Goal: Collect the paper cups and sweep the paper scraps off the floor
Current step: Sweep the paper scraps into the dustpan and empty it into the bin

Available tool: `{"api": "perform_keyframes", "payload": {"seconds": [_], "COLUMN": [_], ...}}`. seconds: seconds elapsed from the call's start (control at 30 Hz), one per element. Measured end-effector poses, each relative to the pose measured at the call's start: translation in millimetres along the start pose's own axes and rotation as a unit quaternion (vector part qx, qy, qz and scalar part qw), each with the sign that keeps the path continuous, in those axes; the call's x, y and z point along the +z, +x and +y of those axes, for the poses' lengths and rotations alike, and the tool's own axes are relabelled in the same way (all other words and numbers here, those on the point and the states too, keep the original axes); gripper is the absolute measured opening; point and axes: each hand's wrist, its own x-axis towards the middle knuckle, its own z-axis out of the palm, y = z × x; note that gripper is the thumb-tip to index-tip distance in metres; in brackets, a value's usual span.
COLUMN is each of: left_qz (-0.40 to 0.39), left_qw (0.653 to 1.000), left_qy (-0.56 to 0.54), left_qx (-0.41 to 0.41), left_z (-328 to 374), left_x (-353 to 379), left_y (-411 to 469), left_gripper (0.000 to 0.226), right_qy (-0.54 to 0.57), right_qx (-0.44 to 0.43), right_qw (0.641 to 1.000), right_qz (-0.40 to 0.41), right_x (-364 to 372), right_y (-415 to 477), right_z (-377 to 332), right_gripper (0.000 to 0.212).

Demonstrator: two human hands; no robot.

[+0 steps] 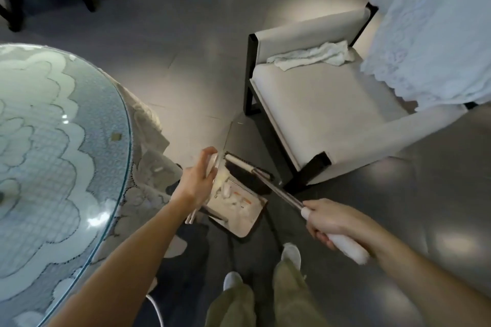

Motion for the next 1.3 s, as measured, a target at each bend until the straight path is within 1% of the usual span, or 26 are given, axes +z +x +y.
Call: {"api": "perform_keyframes", "payload": {"seconds": [0.07, 0.13, 0.2, 0.27, 0.33, 0.37, 0.43, 0.6, 0.63, 0.73, 0.8, 0.87, 1.07, 1.3], "left_qz": [-0.029, -0.051, -0.056, -0.055, -0.058, -0.060, -0.061, -0.063, -0.063, -0.060, -0.049, -0.025, 0.046, 0.109], "left_qw": [0.999, 0.998, 0.998, 0.997, 0.997, 0.997, 0.996, 0.996, 0.996, 0.997, 0.998, 1.000, 0.997, 0.986], "left_qy": [0.008, 0.015, 0.024, 0.030, 0.037, 0.040, 0.042, 0.040, 0.040, 0.037, 0.024, 0.005, -0.028, -0.040], "left_qx": [0.013, 0.027, 0.035, 0.037, 0.037, 0.038, 0.039, 0.037, 0.039, 0.036, 0.019, -0.001, -0.060, -0.117], "left_z": [-2.8, -1.1, 1.3, 4.1, 5.9, 7.2, 9.2, 9.3, 8.4, 3.4, -0.5, -3.2, -6.5, -1.3], "left_x": [-3.5, -4.3, -4.5, -4.4, -2.7, -1.5, -0.2, 0.2, -0.2, -5.4, -10.5, -14.4, -21.3, -31.6], "left_y": [-1.3, 1.3, 5.8, 10.3, 11.7, 11.5, 10.8, 7.9, 6.5, 1.5, -0.9, -3.1, 7.4, 39.3], "left_gripper": [0.034, 0.036, 0.034, 0.032, 0.030, 0.029, 0.028, 0.030, 0.030, 0.031, 0.033, 0.033, 0.037, 0.035], "right_qy": [-0.030, -0.061, -0.079, -0.059, 0.021, 0.088, 0.210, 0.326, 0.336, 0.313, 0.280, 0.246, 0.176, 0.101], "right_qx": [-0.010, -0.003, 0.011, 0.028, 0.048, 0.064, 0.093, 0.110, 0.111, 0.109, 0.102, 0.089, 0.039, 0.005], "right_qw": [0.999, 0.998, 0.997, 0.998, 0.998, 0.993, 0.970, 0.928, 0.924, 0.930, 0.941, 0.953, 0.979, 0.994], "right_qz": [0.022, 0.031, 0.016, -0.008, -0.029, -0.046, -0.077, -0.141, -0.147, -0.158, -0.160, -0.154, -0.095, -0.042], "right_x": [12.5, 18.5, 23.3, 30.4, 36.7, 39.0, 42.1, 25.5, 17.1, -6.4, -15.5, -24.9, -57.8, -90.2], "right_y": [4.3, 15.8, 26.2, 31.3, 35.4, 36.5, 36.0, 23.2, 19.2, 9.8, 8.5, 11.9, 42.3, 104.4], "right_z": [-1.1, -2.1, -2.7, -0.9, 0.9, 0.6, -2.4, -20.5, -24.4, -30.6, -35.4, -44.2, -92.8, -161.6], "right_gripper": [0.052, 0.054, 0.062, 0.074, 0.081, 0.081, 0.074, 0.052, 0.052, 0.056, 0.049, 0.039, 0.027, 0.013]}}
